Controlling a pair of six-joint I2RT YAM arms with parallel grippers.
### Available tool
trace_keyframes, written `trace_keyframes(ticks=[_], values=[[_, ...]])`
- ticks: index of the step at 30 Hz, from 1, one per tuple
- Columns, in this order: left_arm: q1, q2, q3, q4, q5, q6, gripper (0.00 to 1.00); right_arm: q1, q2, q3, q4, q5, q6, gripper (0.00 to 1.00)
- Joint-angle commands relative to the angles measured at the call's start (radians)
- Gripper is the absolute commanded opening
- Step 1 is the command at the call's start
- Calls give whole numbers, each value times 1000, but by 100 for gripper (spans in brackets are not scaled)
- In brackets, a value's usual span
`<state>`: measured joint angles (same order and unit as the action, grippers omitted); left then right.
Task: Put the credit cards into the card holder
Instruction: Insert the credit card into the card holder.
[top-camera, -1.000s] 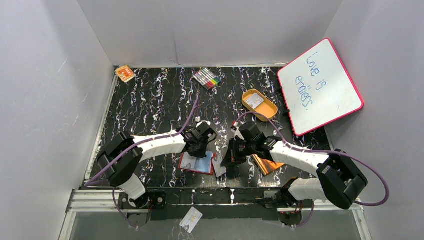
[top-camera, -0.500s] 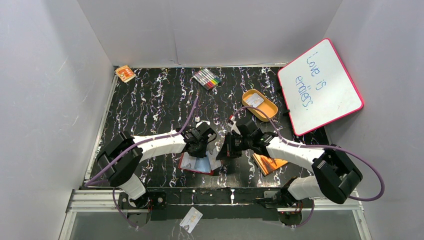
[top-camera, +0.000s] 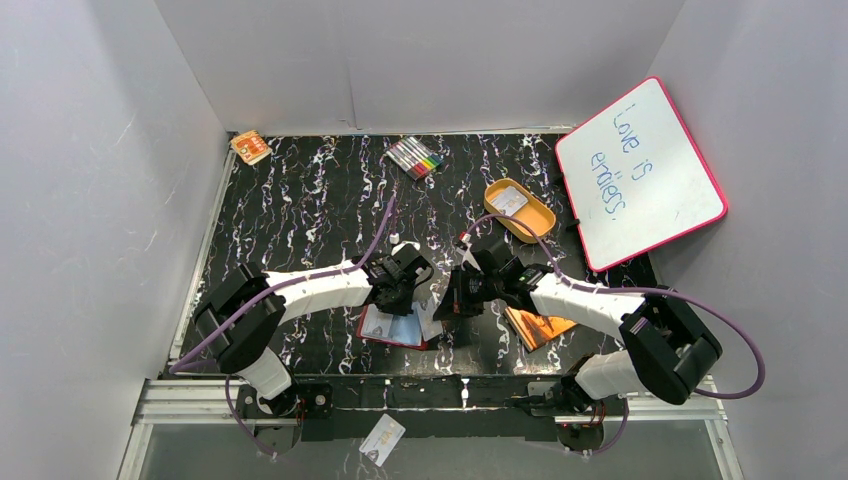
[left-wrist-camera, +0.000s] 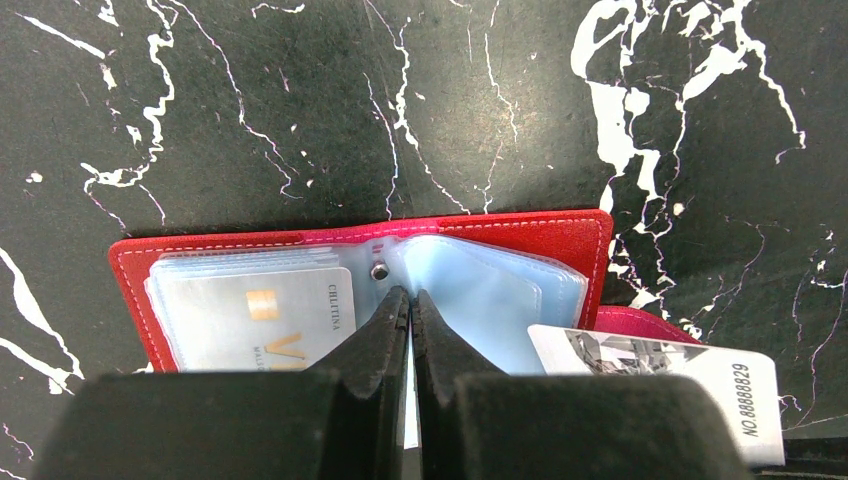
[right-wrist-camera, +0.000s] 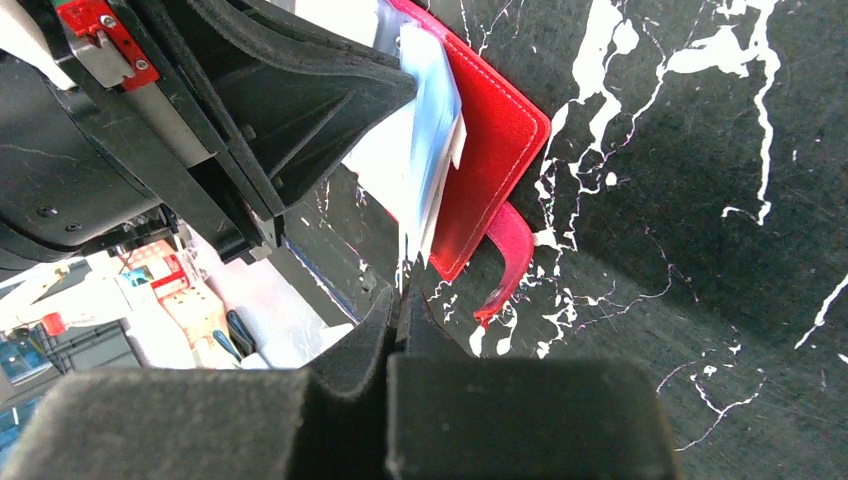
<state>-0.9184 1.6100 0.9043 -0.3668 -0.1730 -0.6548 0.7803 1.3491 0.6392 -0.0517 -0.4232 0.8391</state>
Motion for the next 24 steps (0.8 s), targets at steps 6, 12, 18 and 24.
trace_keyframes(ticks=[6, 12, 18, 24], values=[[-4, 76, -65, -25, -26, -3, 0, 4, -22, -20, 26, 6, 13, 0], [-4, 76, -65, -23, -25, -5, 0, 3, -22, -26, 26, 5, 17, 0], [-4, 77, -65, -24, -23, -5, 0, 3, -24, -29, 29, 5, 18, 0], [-4, 80, -70, -22, -22, -5, 0, 3, -62, -37, 32, 19, 24, 0]])
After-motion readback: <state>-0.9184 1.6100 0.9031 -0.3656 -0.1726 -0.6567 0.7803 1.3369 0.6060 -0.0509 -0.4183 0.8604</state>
